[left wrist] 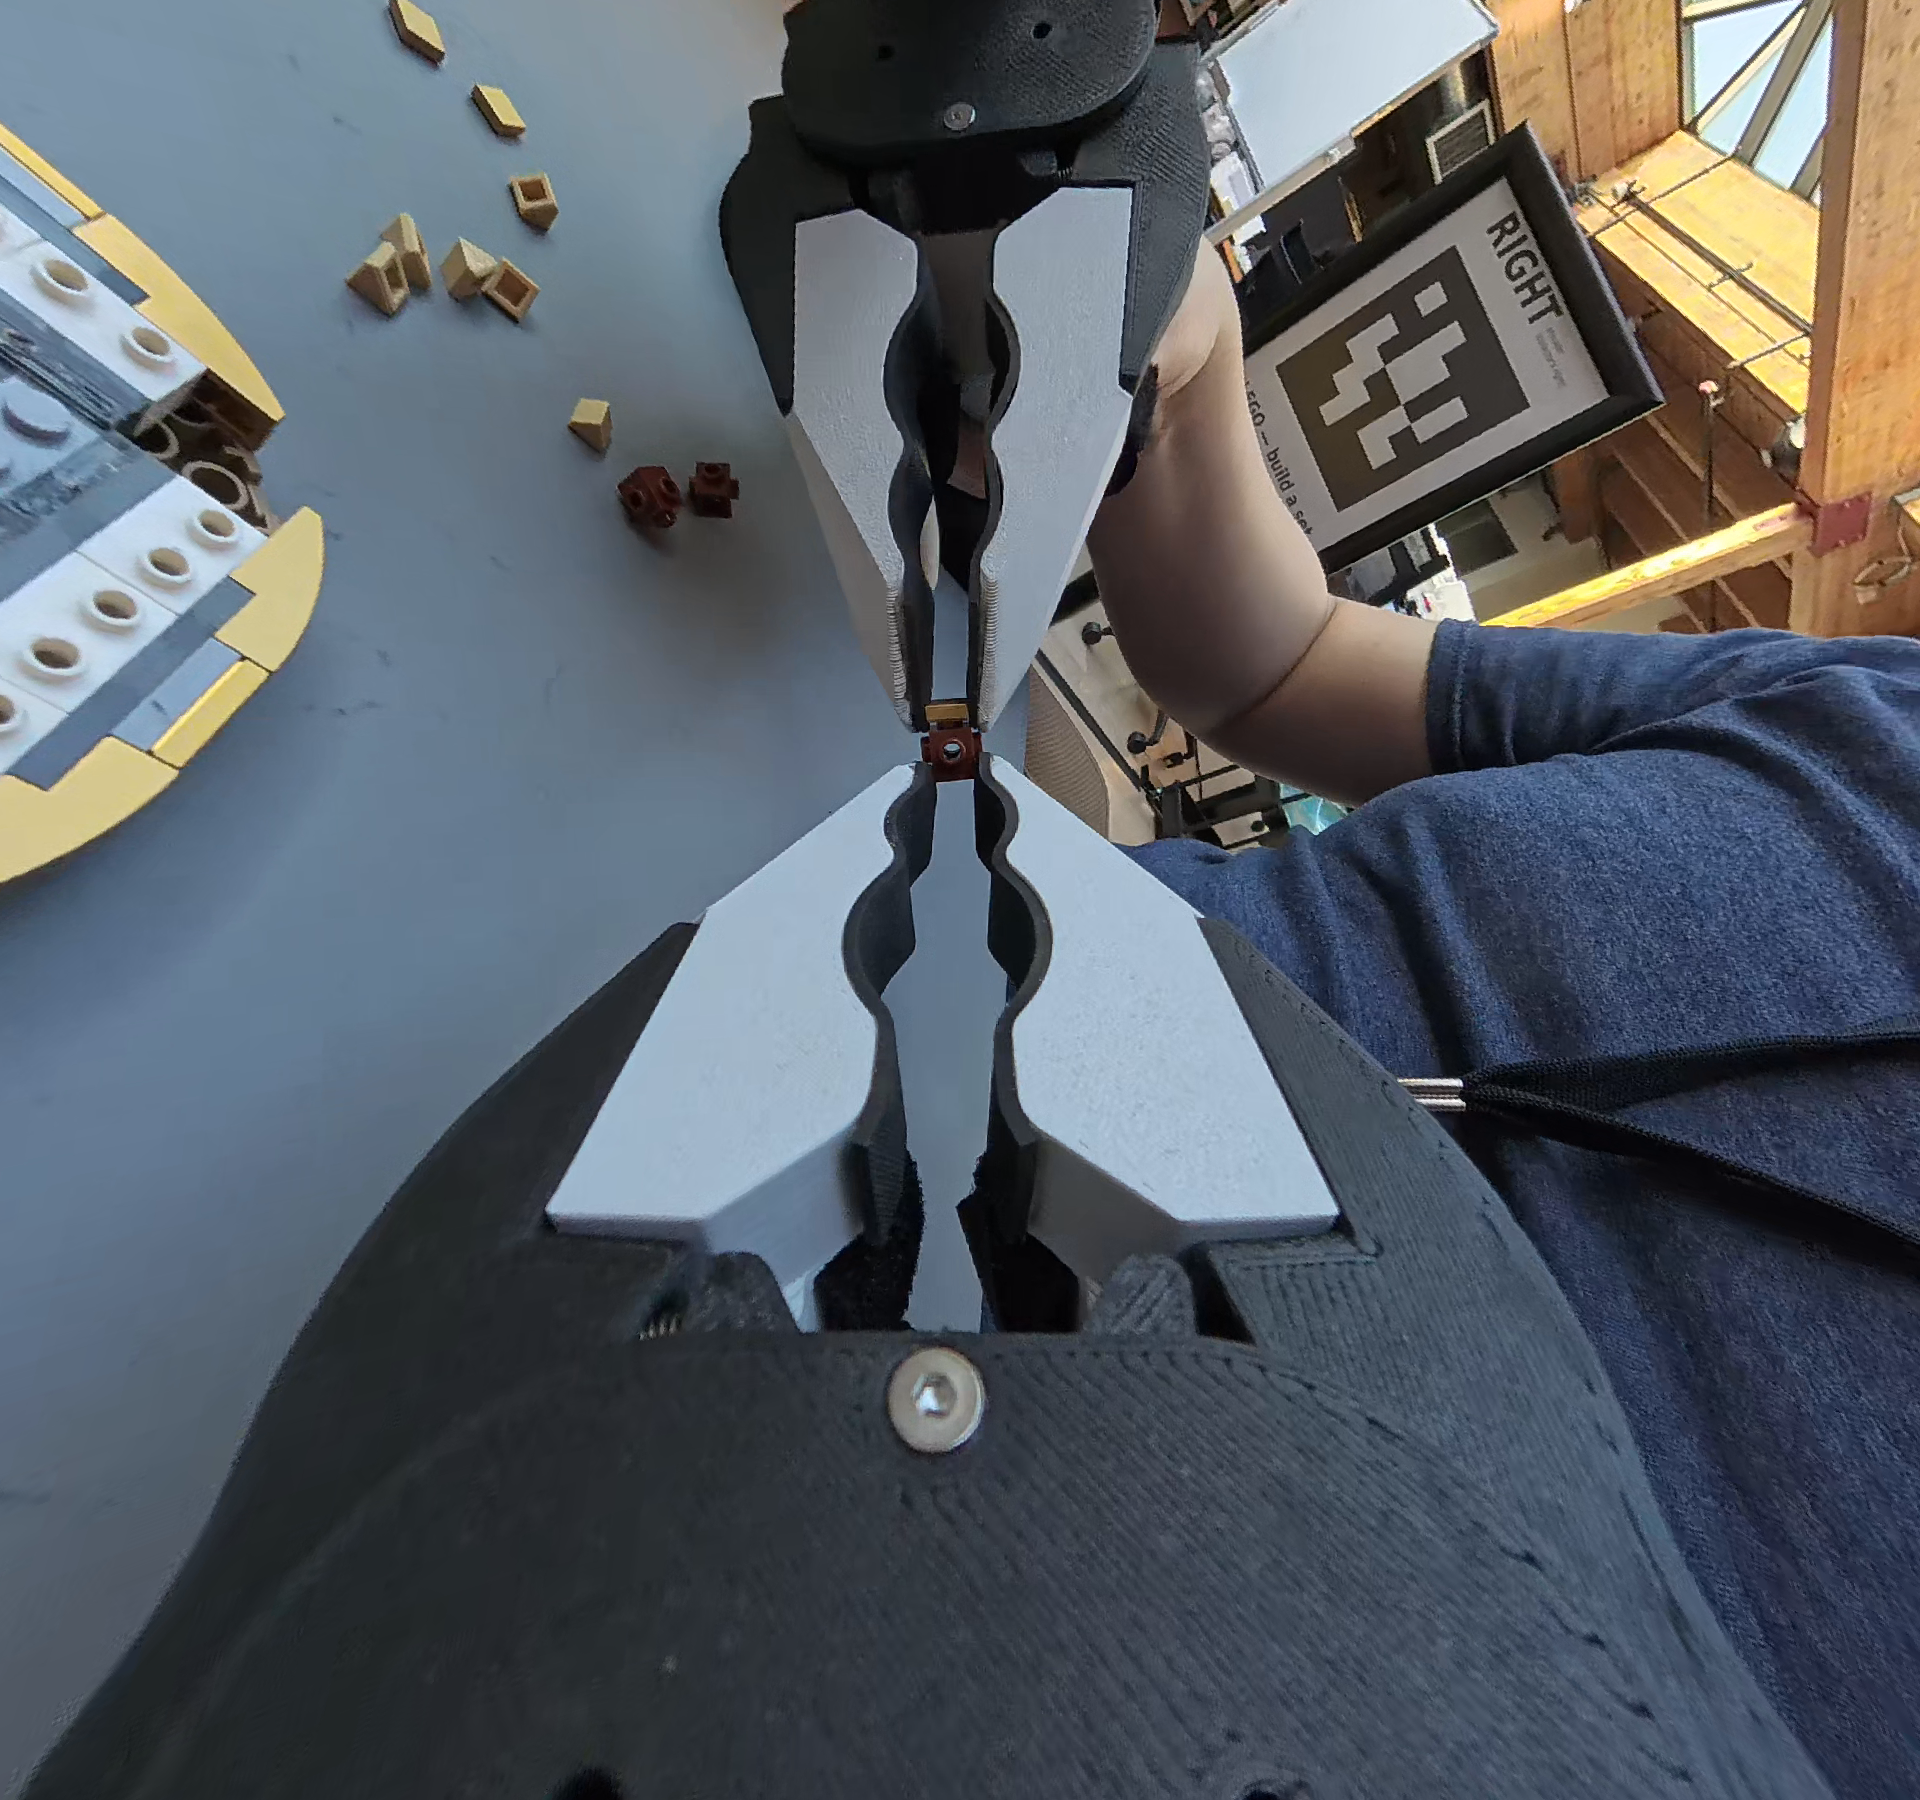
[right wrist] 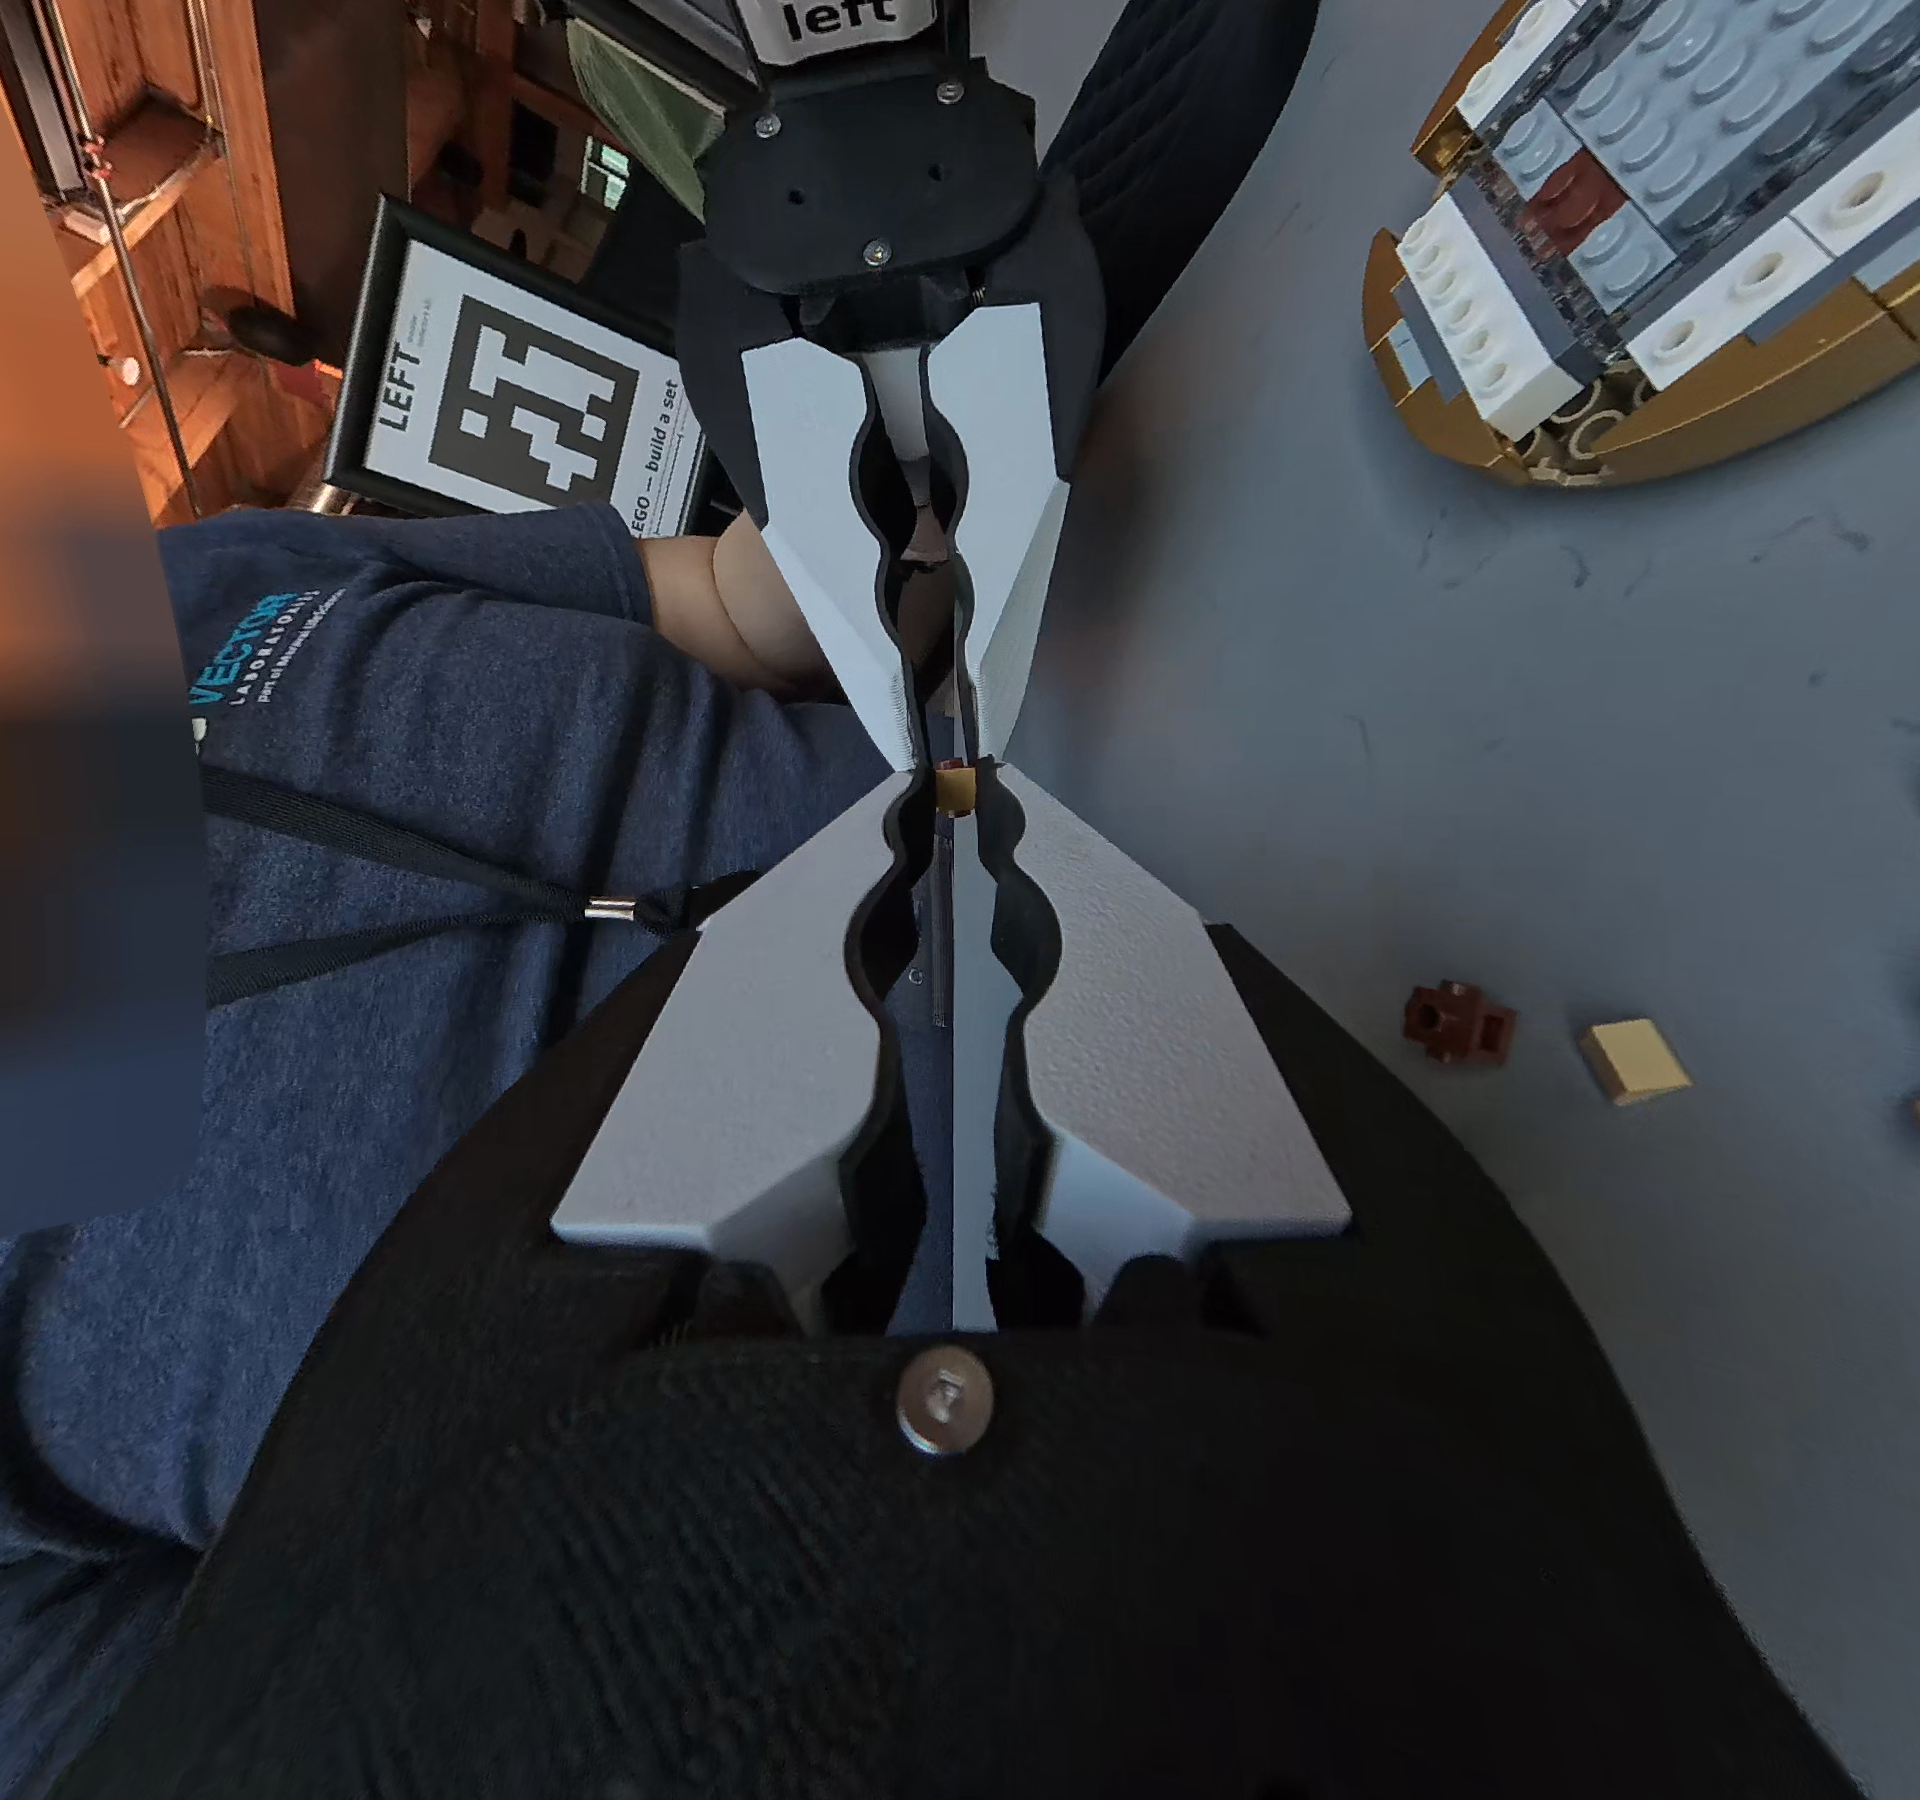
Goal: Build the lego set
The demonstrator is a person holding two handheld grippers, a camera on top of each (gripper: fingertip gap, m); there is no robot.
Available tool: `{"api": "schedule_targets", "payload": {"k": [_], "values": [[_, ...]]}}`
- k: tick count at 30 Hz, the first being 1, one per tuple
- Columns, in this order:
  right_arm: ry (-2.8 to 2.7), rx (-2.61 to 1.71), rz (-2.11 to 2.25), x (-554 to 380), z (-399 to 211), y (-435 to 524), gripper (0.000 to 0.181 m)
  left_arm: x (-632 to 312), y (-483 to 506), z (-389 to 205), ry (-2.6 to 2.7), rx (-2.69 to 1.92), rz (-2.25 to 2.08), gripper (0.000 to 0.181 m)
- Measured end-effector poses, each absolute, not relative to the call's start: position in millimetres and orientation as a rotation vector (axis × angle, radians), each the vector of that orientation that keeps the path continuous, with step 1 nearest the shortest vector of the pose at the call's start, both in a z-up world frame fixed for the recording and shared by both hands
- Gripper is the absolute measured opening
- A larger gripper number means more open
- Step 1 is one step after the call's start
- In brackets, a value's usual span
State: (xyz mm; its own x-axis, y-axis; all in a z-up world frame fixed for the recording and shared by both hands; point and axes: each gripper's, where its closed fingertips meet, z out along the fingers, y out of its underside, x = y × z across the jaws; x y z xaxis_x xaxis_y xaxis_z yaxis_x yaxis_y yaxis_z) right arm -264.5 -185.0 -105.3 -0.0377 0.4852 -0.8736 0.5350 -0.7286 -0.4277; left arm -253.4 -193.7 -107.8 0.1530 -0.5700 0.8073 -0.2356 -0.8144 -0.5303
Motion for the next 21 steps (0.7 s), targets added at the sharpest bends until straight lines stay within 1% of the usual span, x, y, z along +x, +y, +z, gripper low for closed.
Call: {"api": "schedule_targets", "payload": {"k": [8,14,21], "values": [[1.081,2.239,-1.952,-268,-106,-179,0.007,-256,-188,-109,0.809,-2.156,-1.587,0.006],[1.164,2.126,-1.977,-266,-102,-188,0.007,-254,-196,-105,0.876,-2.138,-1.637,0.005],[1.271,2.076,-1.855,-264,-108,-199,0.007,-251,-207,-111,0.98,-2.157,-1.637,0.005]]}}
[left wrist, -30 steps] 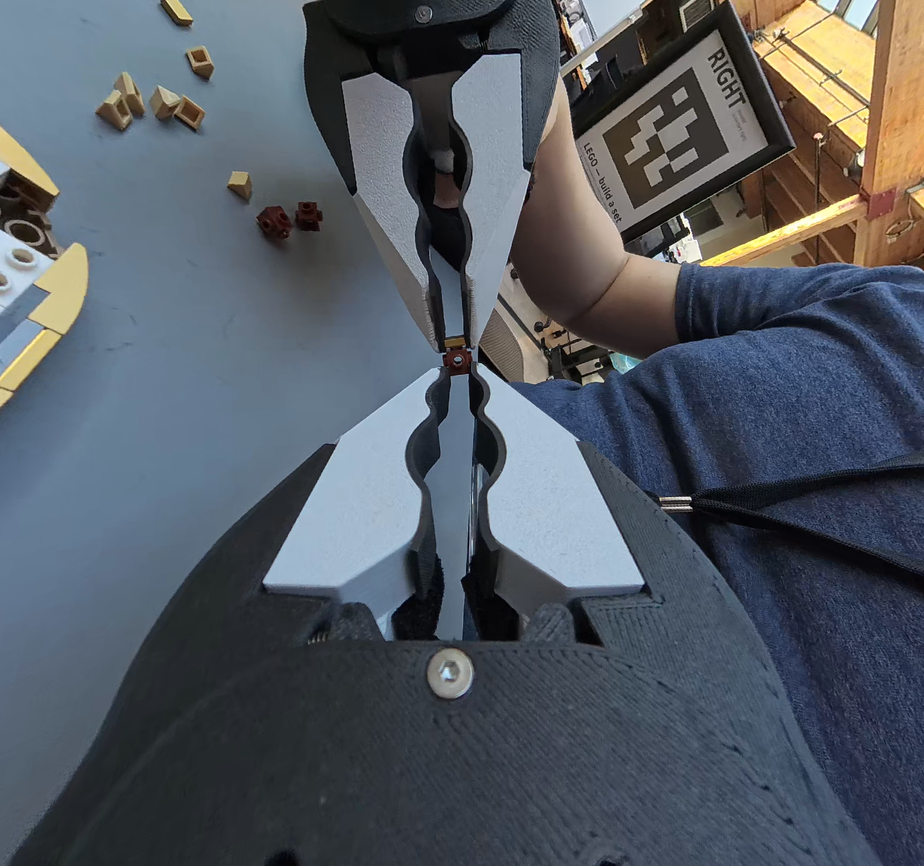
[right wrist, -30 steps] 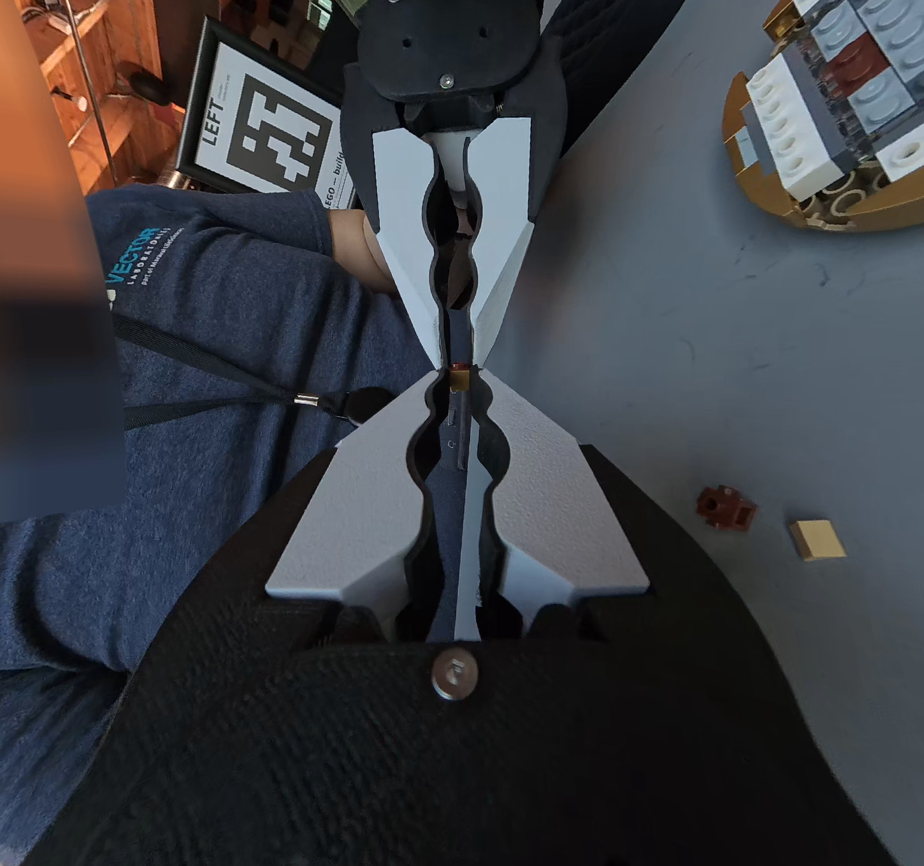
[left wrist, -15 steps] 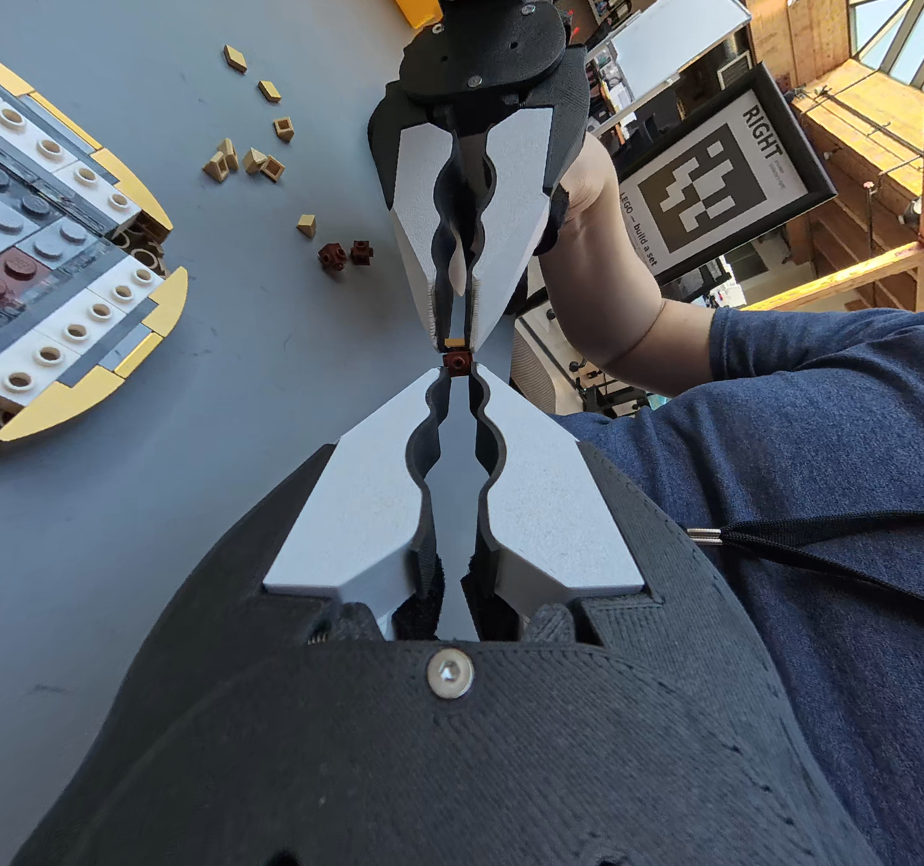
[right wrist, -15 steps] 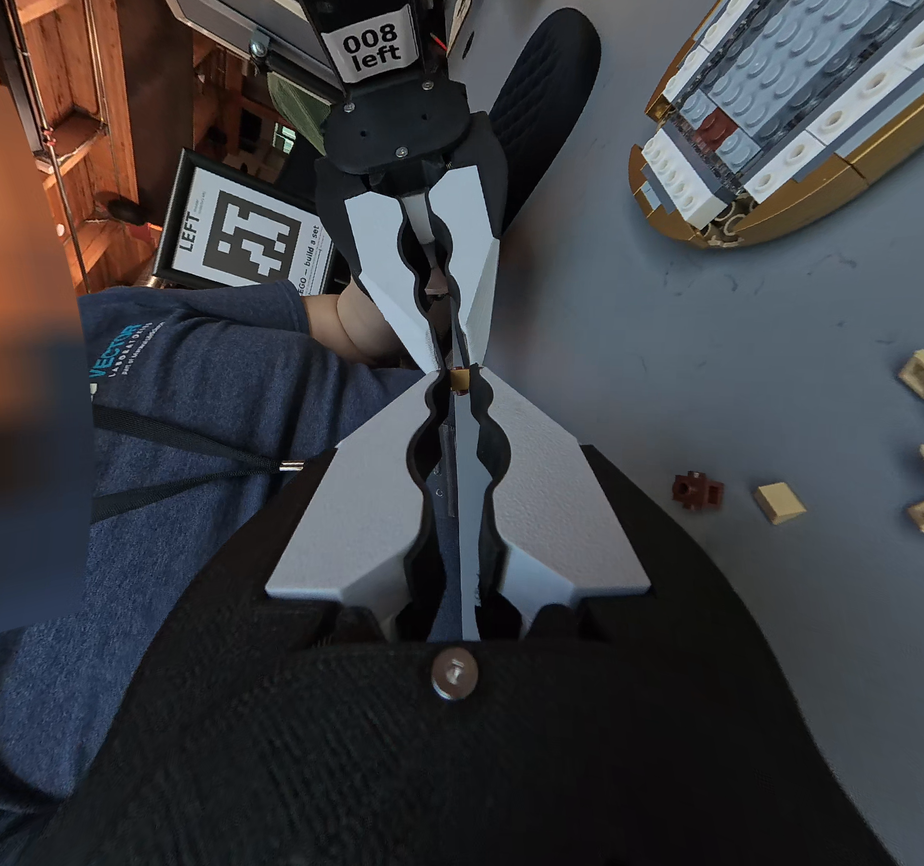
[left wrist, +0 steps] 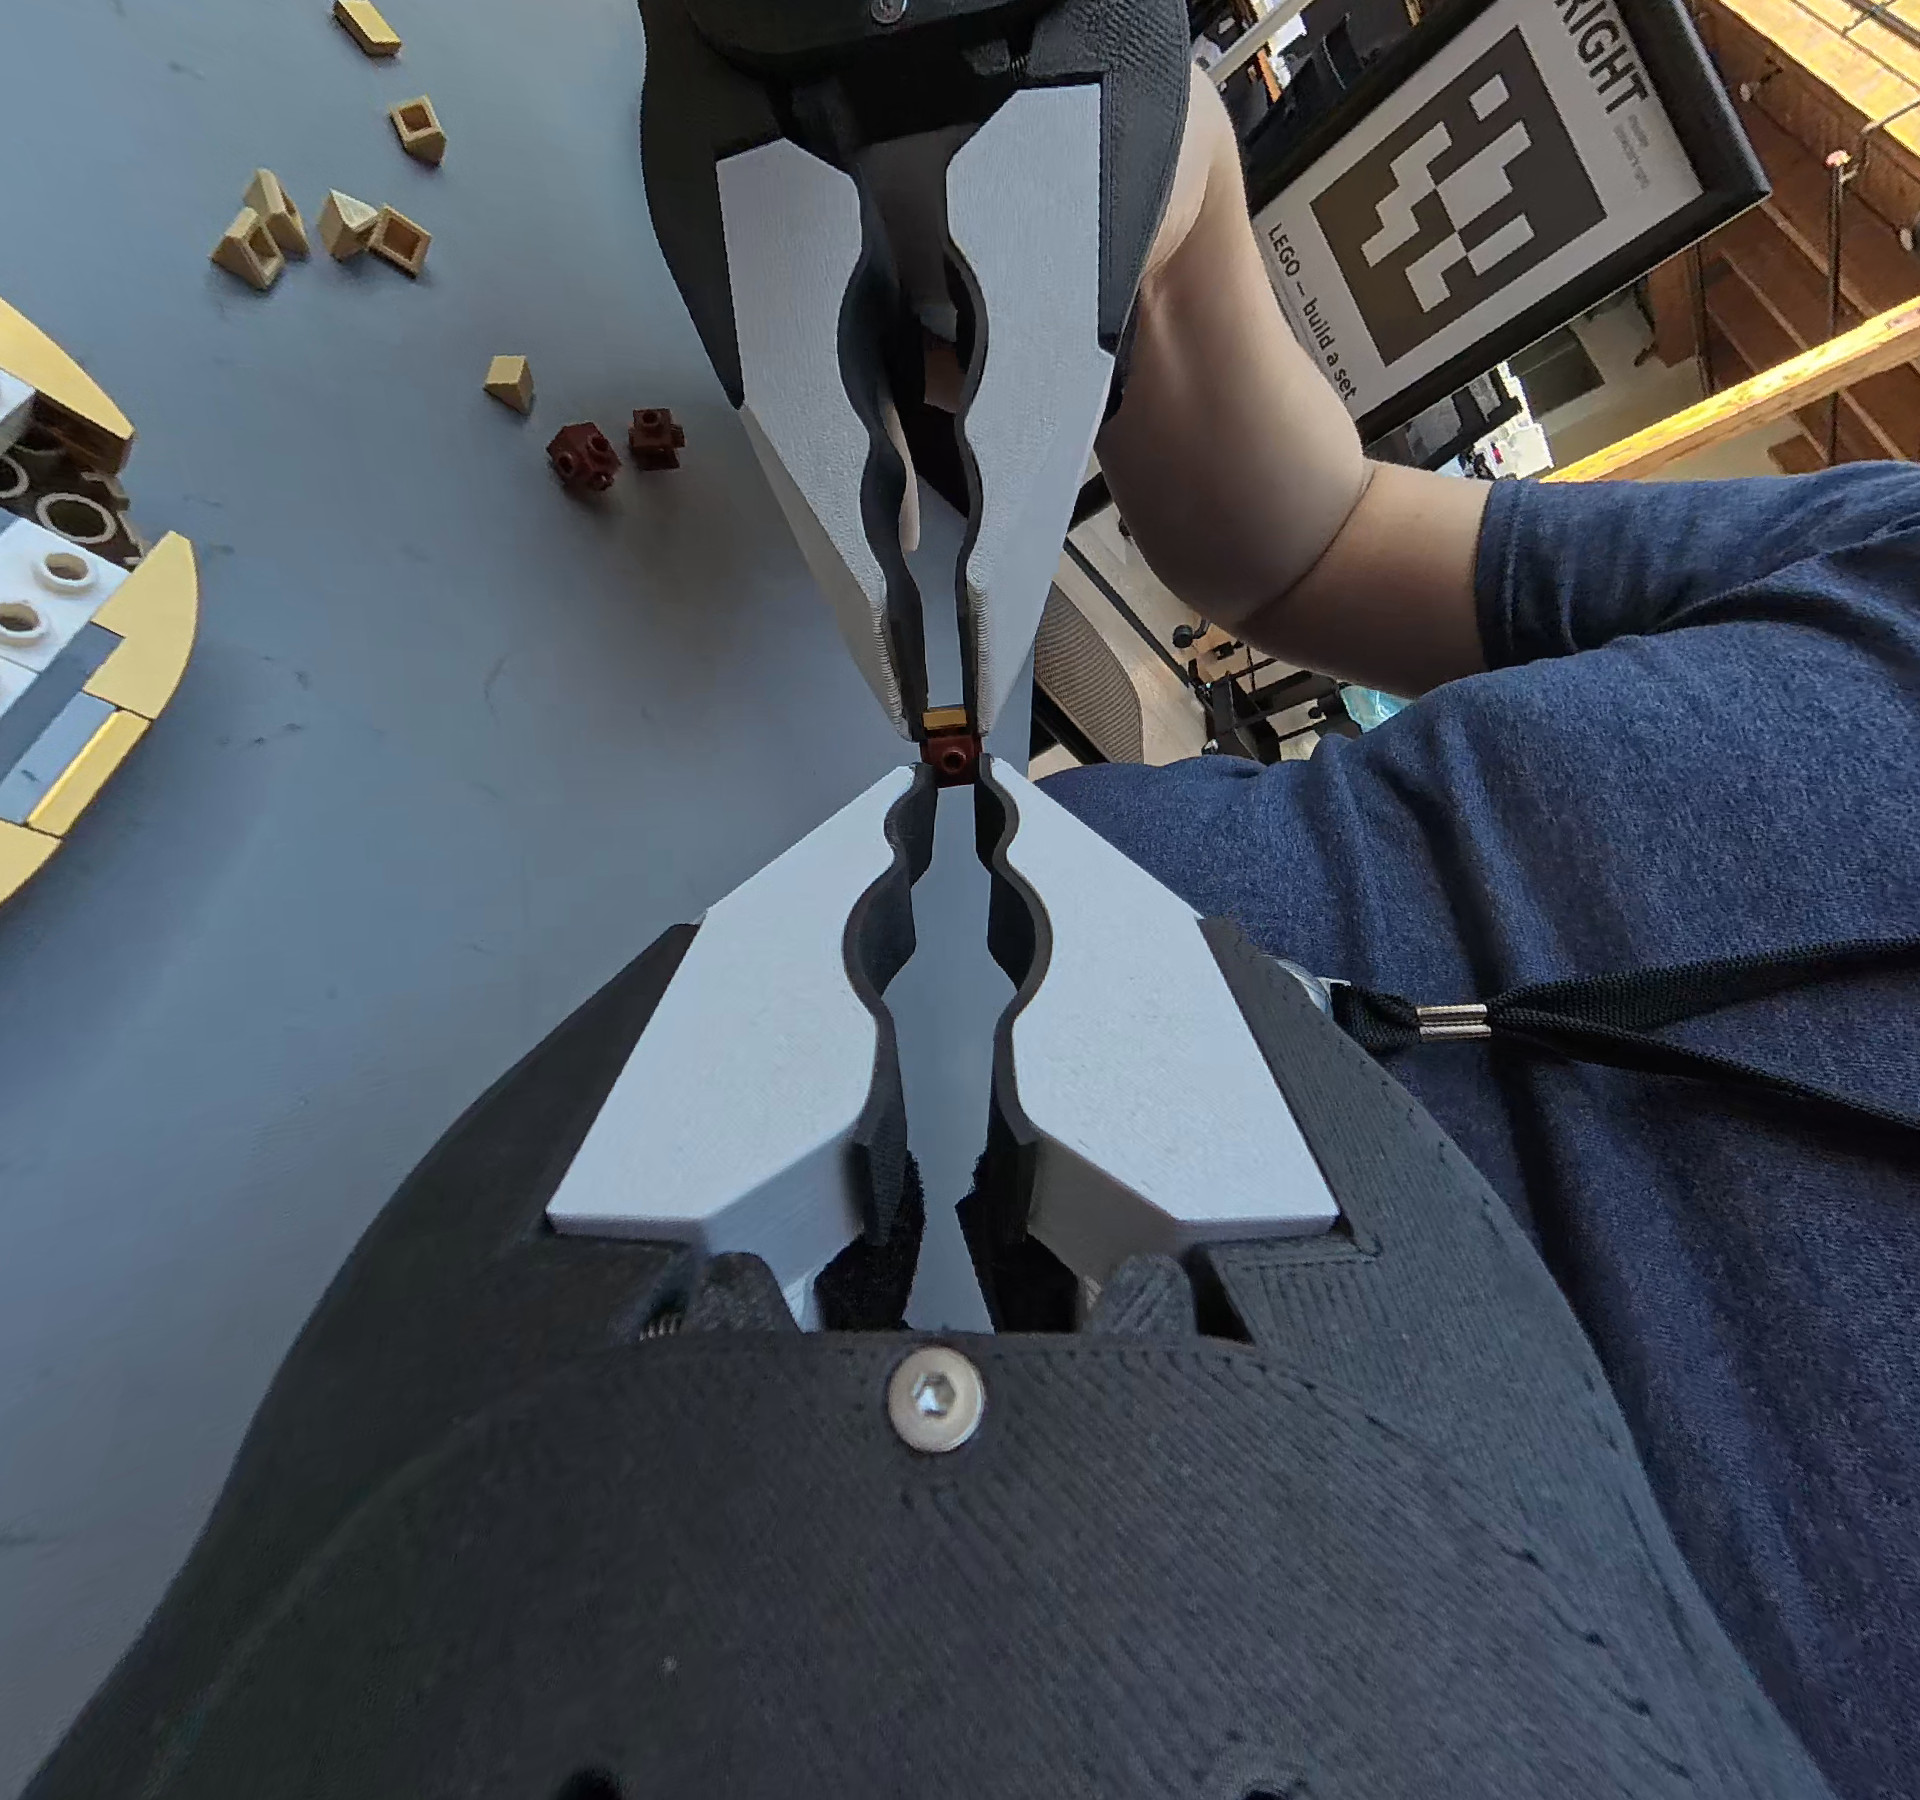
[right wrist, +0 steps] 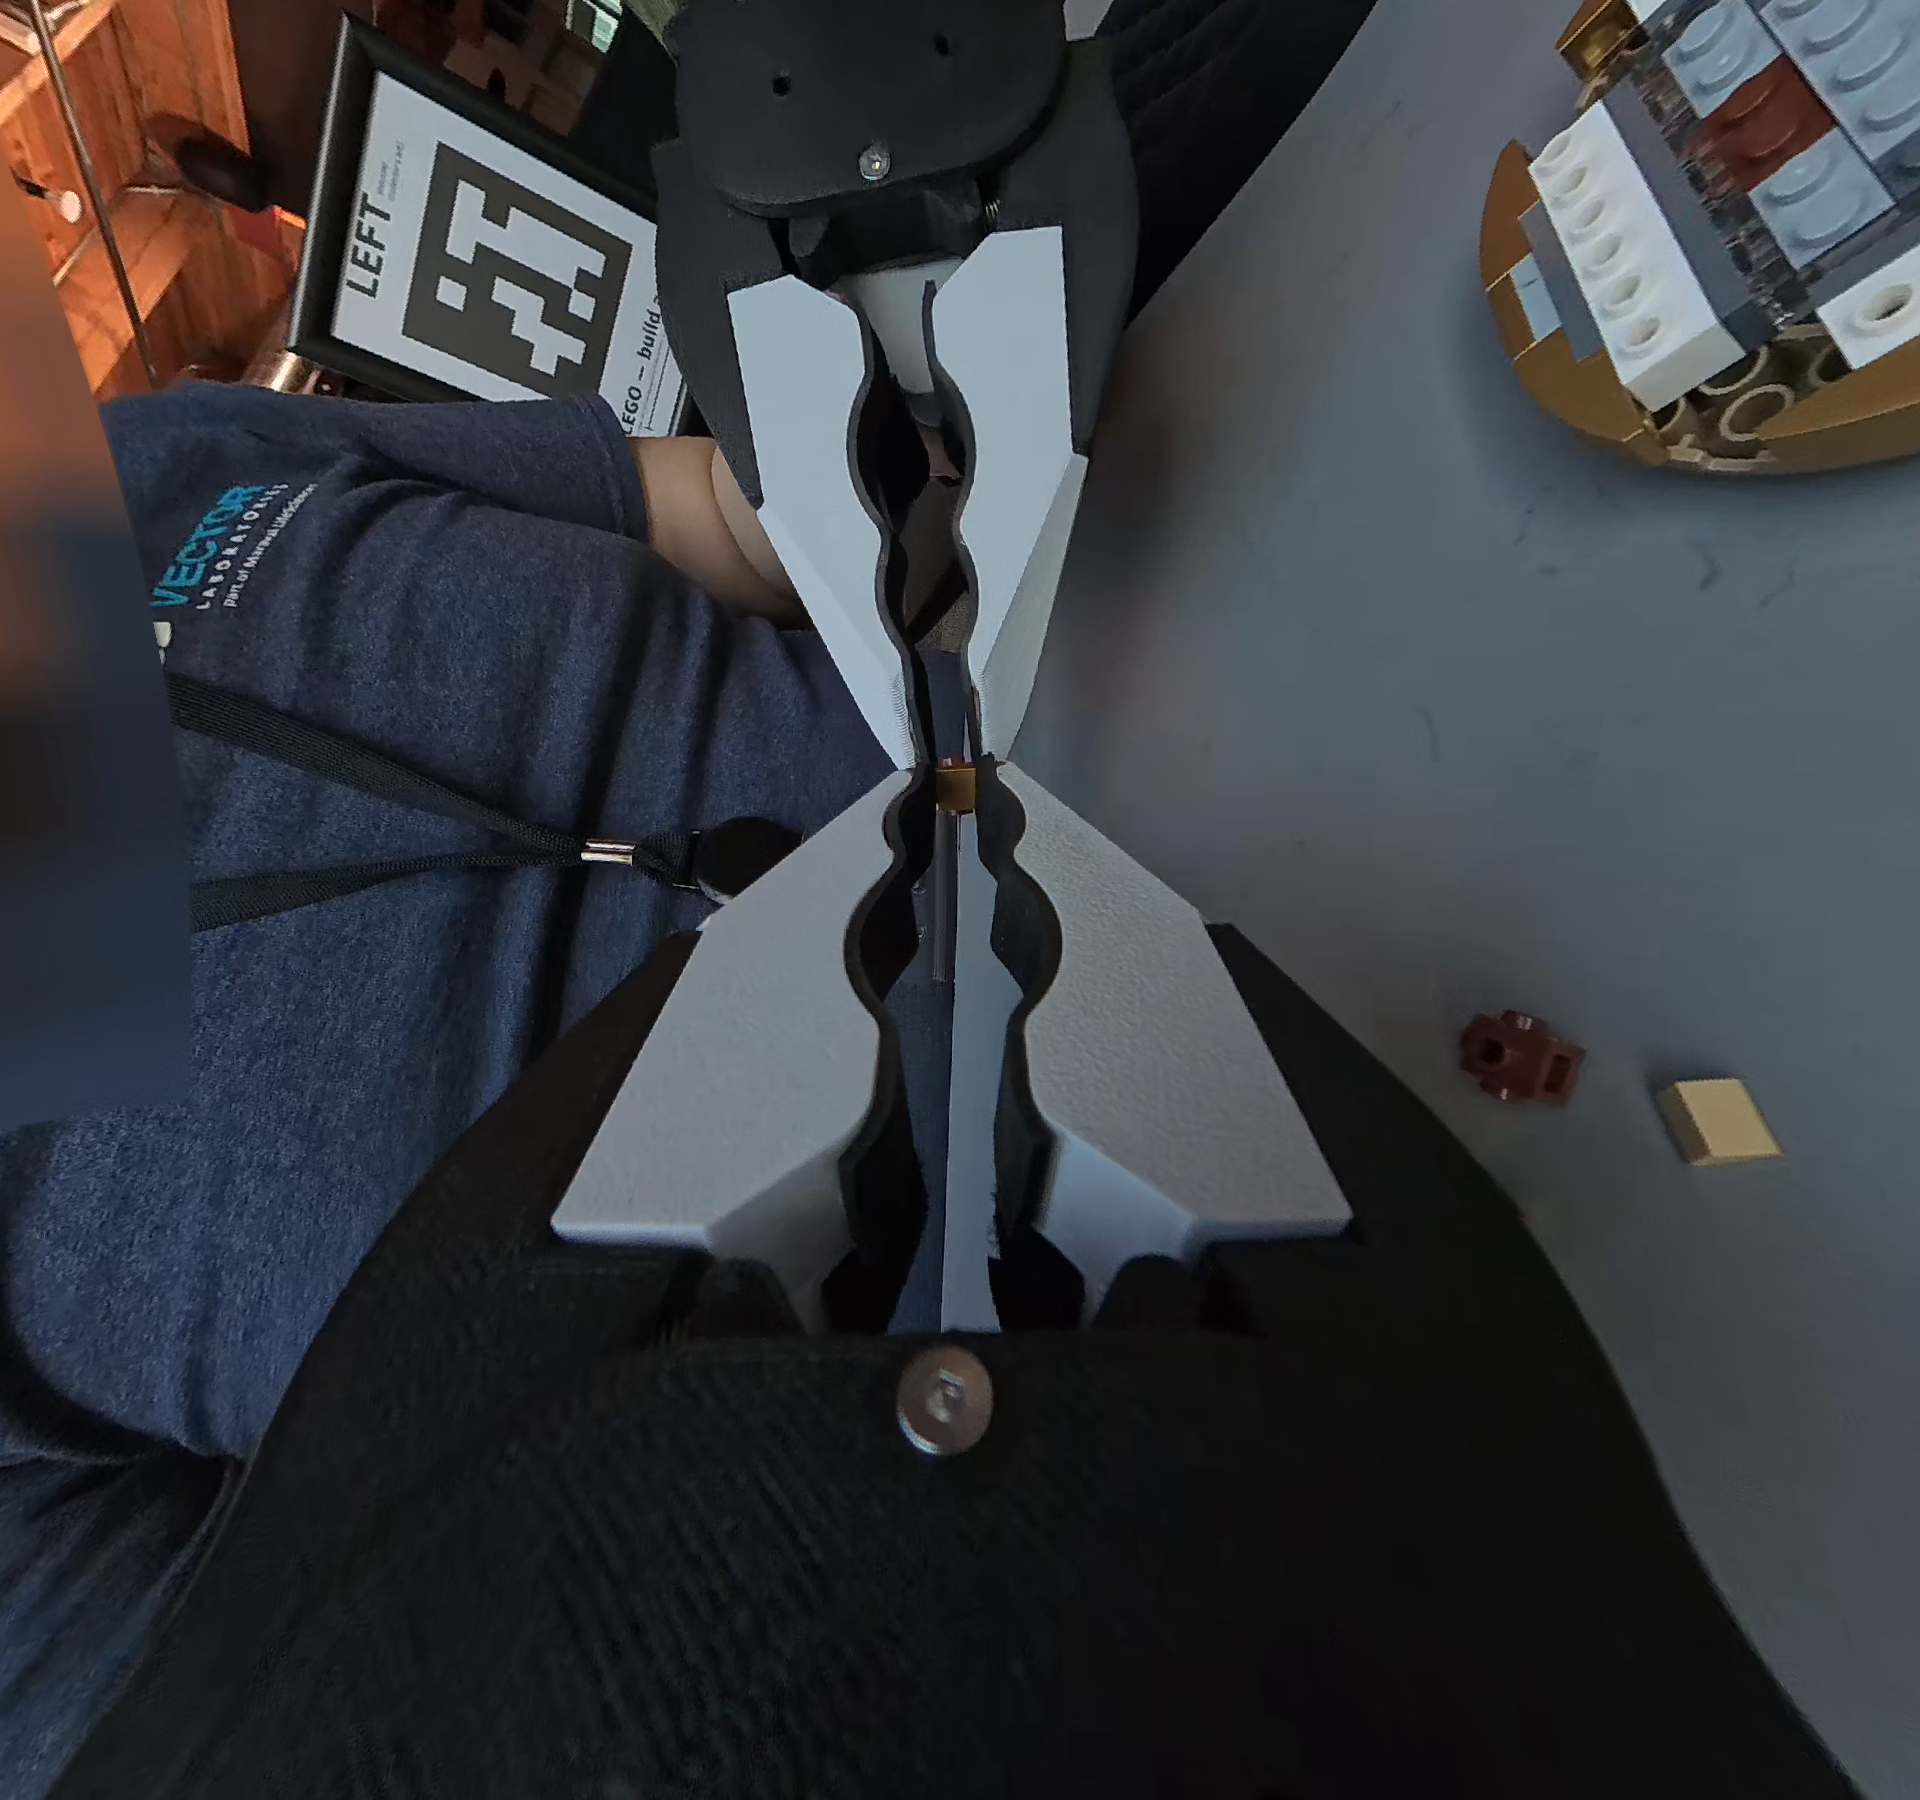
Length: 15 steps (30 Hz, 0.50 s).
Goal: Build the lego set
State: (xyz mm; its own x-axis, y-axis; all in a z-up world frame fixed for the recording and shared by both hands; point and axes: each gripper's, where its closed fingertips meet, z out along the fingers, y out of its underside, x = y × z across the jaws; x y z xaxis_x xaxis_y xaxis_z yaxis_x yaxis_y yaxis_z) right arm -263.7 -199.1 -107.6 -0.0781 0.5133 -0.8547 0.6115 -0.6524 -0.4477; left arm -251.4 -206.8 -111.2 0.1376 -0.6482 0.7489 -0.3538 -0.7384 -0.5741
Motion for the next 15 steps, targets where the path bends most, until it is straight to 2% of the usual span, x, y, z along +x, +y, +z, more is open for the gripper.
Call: {"api": "schedule_targets", "payload": {"k": [15], "values": [[1.236,2.039,-1.906,-267.5,-104.6,-195.7,0.007,-254.6,-204.8,-109.0,1.013,-2.138,-1.619,0.006]]}}
